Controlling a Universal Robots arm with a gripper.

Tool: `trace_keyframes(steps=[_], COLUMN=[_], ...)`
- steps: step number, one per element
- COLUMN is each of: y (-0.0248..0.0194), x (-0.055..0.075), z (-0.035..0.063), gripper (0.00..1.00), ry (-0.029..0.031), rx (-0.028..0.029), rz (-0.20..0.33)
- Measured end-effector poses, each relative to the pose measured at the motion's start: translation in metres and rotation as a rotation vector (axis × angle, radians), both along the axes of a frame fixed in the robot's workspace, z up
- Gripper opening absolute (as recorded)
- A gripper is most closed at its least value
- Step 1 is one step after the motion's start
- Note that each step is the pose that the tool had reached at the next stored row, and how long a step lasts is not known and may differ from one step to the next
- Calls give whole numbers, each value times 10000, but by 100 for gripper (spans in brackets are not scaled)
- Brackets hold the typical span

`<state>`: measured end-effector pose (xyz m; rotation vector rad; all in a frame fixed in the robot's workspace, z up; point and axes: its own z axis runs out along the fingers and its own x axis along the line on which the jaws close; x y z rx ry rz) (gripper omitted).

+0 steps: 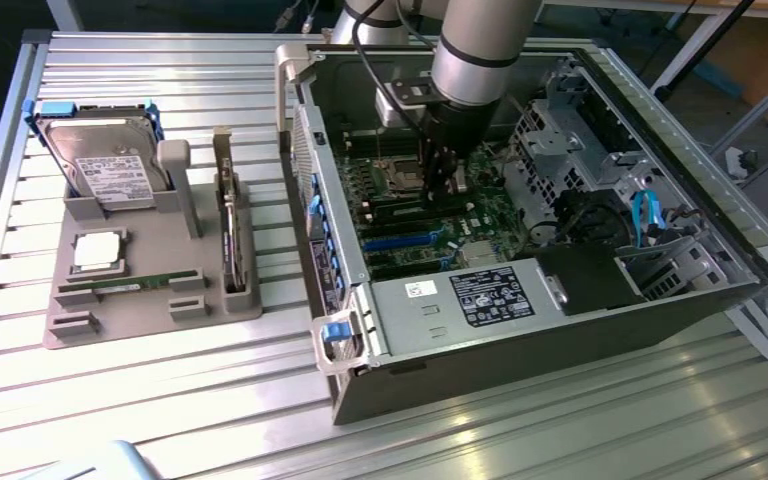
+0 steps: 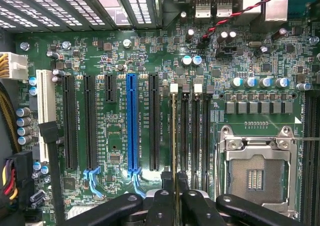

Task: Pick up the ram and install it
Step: 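Insert the ram into the slot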

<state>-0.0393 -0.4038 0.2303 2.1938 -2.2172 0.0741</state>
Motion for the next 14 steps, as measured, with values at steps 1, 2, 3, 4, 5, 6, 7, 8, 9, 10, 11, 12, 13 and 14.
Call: trace_keyframes(steps=[1, 2, 3, 4, 5, 6, 7, 8, 9, 10, 11, 12, 13, 14], y=[0, 0, 0, 0, 0, 1, 1, 1, 0, 0, 0, 0, 0, 0], x=[0, 0, 0, 0, 0, 0, 0, 0, 0, 0, 0, 0, 0, 0], z=[0, -1, -1, -1, -1, 1, 3, 6, 7, 9, 12, 12, 12, 12], gripper=[13, 13, 13, 13, 13, 13, 13, 13, 13, 13, 13, 13, 13, 13], ry=[0, 0, 0, -1, -2, -3, -3, -1, -2, -2, -1, -1, -1, -1], rx=[0, 1, 1, 2, 4, 5, 5, 2, 2, 2, 1, 1, 1, 1], rz=[0, 0, 1, 0, 0, 0, 0, 0, 0, 0, 0, 0, -4, -19])
